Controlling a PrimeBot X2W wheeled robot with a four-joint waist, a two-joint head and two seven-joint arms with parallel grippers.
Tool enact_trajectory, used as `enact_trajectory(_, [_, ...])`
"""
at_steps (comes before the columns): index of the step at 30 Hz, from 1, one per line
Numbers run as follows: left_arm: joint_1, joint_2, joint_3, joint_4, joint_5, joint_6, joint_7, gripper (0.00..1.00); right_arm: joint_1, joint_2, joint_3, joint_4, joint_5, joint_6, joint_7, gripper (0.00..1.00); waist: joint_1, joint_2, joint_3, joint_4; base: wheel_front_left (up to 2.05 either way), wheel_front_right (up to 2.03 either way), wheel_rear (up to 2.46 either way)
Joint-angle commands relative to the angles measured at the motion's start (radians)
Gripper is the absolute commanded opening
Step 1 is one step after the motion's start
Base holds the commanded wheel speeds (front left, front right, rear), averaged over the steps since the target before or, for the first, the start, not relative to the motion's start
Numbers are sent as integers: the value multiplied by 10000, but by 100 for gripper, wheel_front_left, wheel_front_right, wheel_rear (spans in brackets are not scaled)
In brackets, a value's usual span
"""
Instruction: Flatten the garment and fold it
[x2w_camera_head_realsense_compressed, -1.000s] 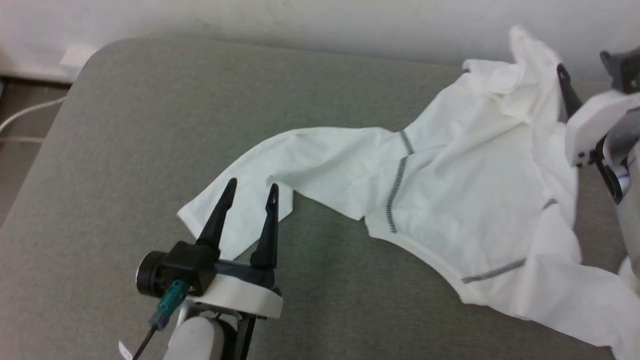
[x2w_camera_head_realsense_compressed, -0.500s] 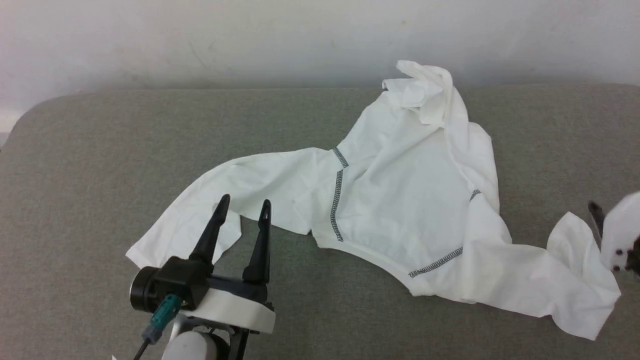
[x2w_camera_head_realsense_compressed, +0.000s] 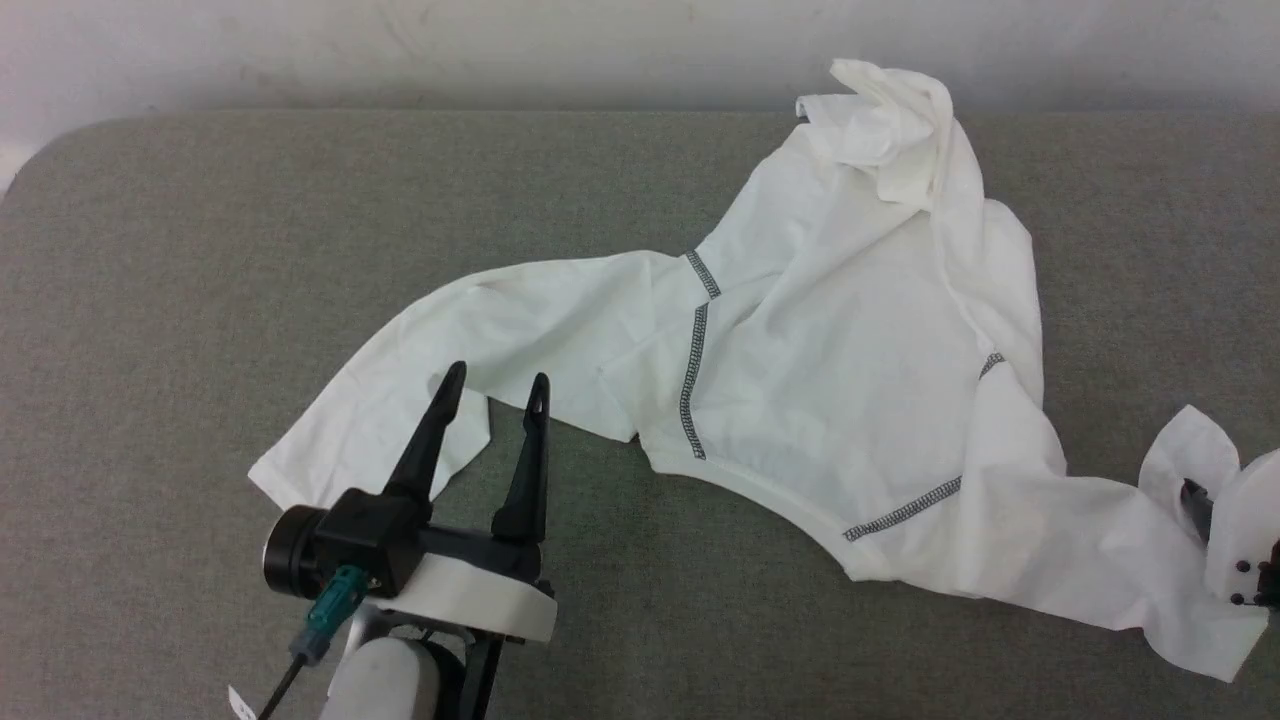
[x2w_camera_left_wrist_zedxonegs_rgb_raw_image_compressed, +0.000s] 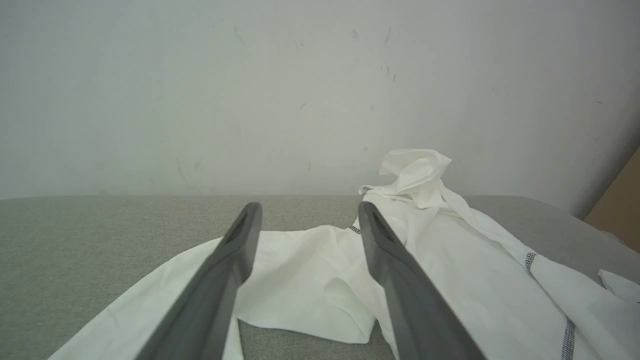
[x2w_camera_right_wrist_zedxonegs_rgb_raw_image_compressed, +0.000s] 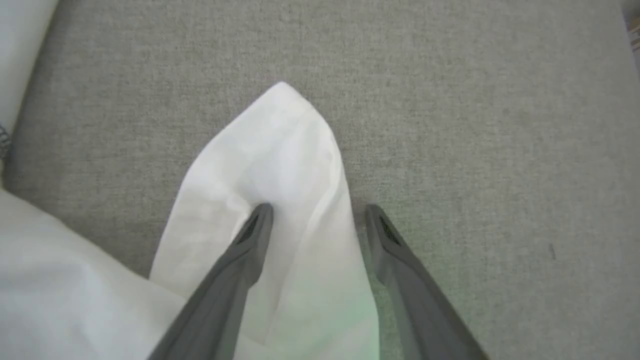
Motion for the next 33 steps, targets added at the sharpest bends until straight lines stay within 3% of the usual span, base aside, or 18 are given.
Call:
enact_trajectory(1, [-155, -7, -23, 32, 54, -39, -47, 100, 202, 71, 40, 178, -95, -13, -132, 0, -1, -1, 108, 78, 0, 0, 0])
enact_trajectory(9, [-313, -7, -84, 134, 16, -53, -47, 100, -898, -791, -586, -162, -989, -13, -1304, 0, -1, -1, 33, 168, 0, 0, 0])
enact_trajectory(14, [-487, -7, -263, 53, -72, -11, -47, 100, -2155, -1672, -1334, -420, -2307, -13, -1749, 0, -1, -1, 240, 498, 0, 0, 0])
enact_trajectory(18, [-585, -7, -397, 21, -106, 45, -47, 100, -3006, -2021, -1993, -107, -3638, -13, -1740, 0, -1, -1, 510, 804, 0, 0, 0])
enact_trajectory(22, [-720, -7, -507, 10, -132, 72, -47, 100, -3447, -2032, -2689, 734, -4944, -13, -1861, 0, -1, -1, 767, 1117, 0, 0, 0])
enact_trajectory(26, [-823, -7, -553, 42, -158, 107, -47, 100, -3457, -1550, -3210, 1841, -5653, -13, -1943, 0, -1, -1, 903, 1276, 0, 0, 0])
enact_trajectory(27, [-836, -7, -562, 55, -166, 113, -47, 100, -3440, -1401, -3330, 2073, -5757, -13, -2023, 41, -1, -1, 913, 1290, 0, 0, 0])
enact_trajectory(28, [-843, -7, -569, 70, -169, 120, -47, 100, -3461, -1243, -3478, 2296, -5785, -13, -2135, 100, -1, -1, 916, 1292, 0, 0, 0])
enact_trajectory(33, [-831, -7, -609, 214, -236, 135, -47, 100, -3627, -675, -3727, 3072, -5991, -13, -2941, 100, -1, -1, 725, 1082, 0, 0, 0])
